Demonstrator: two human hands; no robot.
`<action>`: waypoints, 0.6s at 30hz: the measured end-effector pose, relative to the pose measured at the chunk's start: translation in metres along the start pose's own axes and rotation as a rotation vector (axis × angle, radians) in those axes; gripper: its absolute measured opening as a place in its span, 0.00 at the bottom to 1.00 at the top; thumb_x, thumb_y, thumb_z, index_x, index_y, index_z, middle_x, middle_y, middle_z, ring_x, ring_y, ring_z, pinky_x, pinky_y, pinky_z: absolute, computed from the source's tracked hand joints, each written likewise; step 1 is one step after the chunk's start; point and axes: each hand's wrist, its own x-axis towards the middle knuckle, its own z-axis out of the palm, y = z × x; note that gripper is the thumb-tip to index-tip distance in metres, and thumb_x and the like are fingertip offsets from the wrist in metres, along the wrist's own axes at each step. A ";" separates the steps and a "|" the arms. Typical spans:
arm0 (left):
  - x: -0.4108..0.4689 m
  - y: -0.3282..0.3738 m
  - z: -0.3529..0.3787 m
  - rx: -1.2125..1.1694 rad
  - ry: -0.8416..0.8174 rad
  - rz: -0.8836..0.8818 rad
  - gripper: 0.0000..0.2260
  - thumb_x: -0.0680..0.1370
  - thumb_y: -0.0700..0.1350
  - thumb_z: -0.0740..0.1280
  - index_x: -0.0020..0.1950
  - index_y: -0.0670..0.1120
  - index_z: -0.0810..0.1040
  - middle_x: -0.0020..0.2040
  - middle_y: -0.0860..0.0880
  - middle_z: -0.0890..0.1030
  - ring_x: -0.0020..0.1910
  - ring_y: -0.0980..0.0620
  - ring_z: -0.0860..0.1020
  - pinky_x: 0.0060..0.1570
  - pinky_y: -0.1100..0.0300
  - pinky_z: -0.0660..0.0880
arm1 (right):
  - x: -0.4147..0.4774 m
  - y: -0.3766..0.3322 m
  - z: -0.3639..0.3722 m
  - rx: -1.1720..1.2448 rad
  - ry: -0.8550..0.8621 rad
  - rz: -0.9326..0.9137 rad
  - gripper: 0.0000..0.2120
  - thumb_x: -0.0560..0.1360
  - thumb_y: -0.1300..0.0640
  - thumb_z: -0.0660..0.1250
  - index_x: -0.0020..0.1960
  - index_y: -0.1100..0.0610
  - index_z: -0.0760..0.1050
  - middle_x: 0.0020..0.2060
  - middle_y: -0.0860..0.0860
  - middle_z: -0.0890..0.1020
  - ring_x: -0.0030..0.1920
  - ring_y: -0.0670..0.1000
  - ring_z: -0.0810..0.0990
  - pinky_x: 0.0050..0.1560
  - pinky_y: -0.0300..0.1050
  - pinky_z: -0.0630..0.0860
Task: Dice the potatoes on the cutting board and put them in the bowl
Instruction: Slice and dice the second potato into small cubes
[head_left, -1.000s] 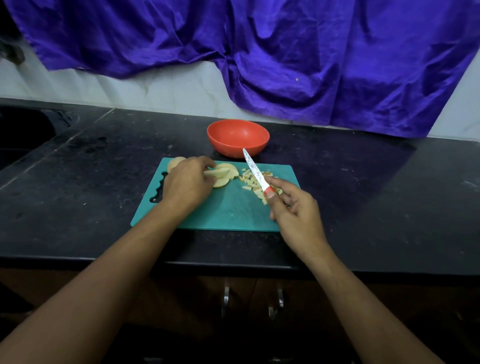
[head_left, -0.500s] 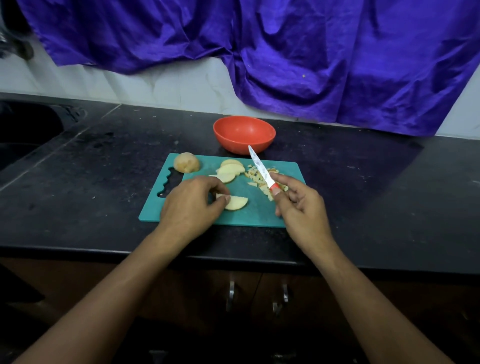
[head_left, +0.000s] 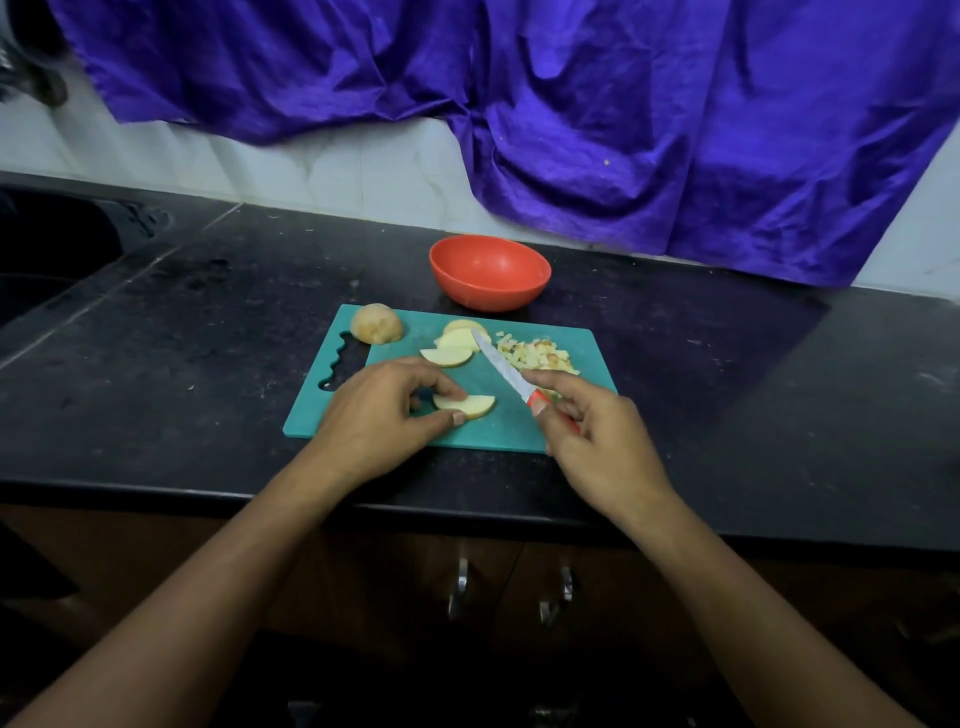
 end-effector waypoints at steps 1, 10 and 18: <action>0.000 0.000 0.000 -0.004 -0.004 -0.007 0.09 0.74 0.56 0.76 0.53 0.60 0.84 0.51 0.63 0.81 0.46 0.61 0.76 0.44 0.56 0.76 | -0.003 -0.003 -0.001 -0.044 -0.001 -0.003 0.17 0.83 0.48 0.65 0.70 0.38 0.76 0.46 0.43 0.85 0.34 0.44 0.79 0.35 0.45 0.77; 0.001 0.003 0.001 0.016 0.005 -0.028 0.09 0.72 0.58 0.76 0.51 0.60 0.84 0.50 0.62 0.81 0.46 0.60 0.76 0.43 0.58 0.75 | -0.015 -0.032 -0.004 -0.349 -0.077 0.003 0.17 0.84 0.49 0.60 0.71 0.38 0.73 0.41 0.41 0.78 0.34 0.44 0.78 0.34 0.42 0.76; 0.000 0.004 0.002 0.007 0.026 -0.014 0.08 0.72 0.58 0.77 0.49 0.60 0.85 0.49 0.63 0.81 0.45 0.62 0.76 0.41 0.60 0.71 | -0.005 -0.054 -0.012 -0.471 -0.159 -0.014 0.17 0.83 0.52 0.61 0.69 0.42 0.76 0.47 0.44 0.80 0.38 0.45 0.77 0.38 0.45 0.77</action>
